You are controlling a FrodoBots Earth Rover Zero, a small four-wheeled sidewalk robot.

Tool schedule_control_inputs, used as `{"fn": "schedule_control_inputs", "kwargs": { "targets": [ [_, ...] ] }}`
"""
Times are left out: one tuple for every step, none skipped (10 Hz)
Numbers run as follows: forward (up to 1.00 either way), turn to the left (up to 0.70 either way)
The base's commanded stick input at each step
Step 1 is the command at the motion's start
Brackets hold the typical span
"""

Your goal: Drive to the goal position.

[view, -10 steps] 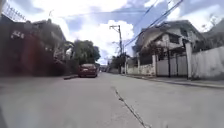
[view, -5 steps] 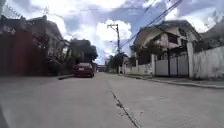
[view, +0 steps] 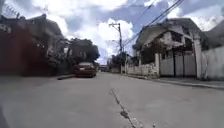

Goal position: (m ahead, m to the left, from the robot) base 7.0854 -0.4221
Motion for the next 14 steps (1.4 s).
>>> {"fn": "schedule_control_inputs", "kwargs": {
  "targets": [
    [0.7,0.0],
    [0.7,0.0],
    [0.7,0.0],
    [0.7,0.0],
    [0.7,0.0],
    [0.7,0.0],
    [0.7,-0.35],
    [0.7,-0.35],
    [0.7,-0.35],
    [0.7,-0.35],
    [0.7,-0.35],
    [0.7,-0.35],
    [0.7,-0.35],
    [0.7,-0.35]
  ]
}}
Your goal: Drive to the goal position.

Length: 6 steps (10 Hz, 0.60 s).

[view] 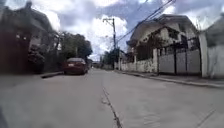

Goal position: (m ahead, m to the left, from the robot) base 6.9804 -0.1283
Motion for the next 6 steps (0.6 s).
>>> {"fn": "schedule_control_inputs", "kwargs": {
  "targets": [
    [0.7,-0.35],
    [0.7,-0.35],
    [0.7,-0.35],
    [0.7,-0.35],
    [0.7,0.0],
    [0.7,0.0]
  ]
}}
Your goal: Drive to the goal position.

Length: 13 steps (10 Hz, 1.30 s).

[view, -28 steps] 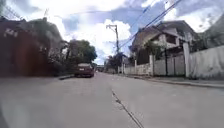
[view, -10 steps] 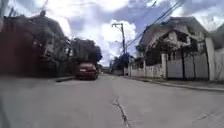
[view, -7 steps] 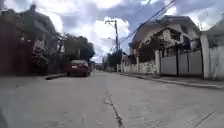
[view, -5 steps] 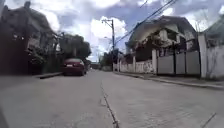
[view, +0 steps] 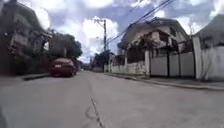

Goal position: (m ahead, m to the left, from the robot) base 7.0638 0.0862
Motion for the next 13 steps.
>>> {"fn": "schedule_control_inputs", "kwargs": {
  "targets": [
    [0.7,0.0],
    [0.7,0.0],
    [0.7,0.0],
    [0.7,0.0],
    [0.7,0.0],
    [0.7,0.0],
    [0.7,0.0],
    [0.7,0.0],
    [0.7,0.0],
    [0.7,0.0],
    [0.7,0.0],
    [0.7,0.0],
    [0.7,0.0]
  ]
}}
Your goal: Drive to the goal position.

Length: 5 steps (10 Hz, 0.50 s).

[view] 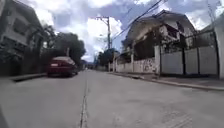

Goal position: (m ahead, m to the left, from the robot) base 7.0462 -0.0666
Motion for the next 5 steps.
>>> {"fn": "schedule_control_inputs", "kwargs": {
  "targets": [
    [0.7,0.0],
    [0.7,0.0],
    [0.7,0.0],
    [0.7,0.0],
    [0.7,-0.35]
  ]
}}
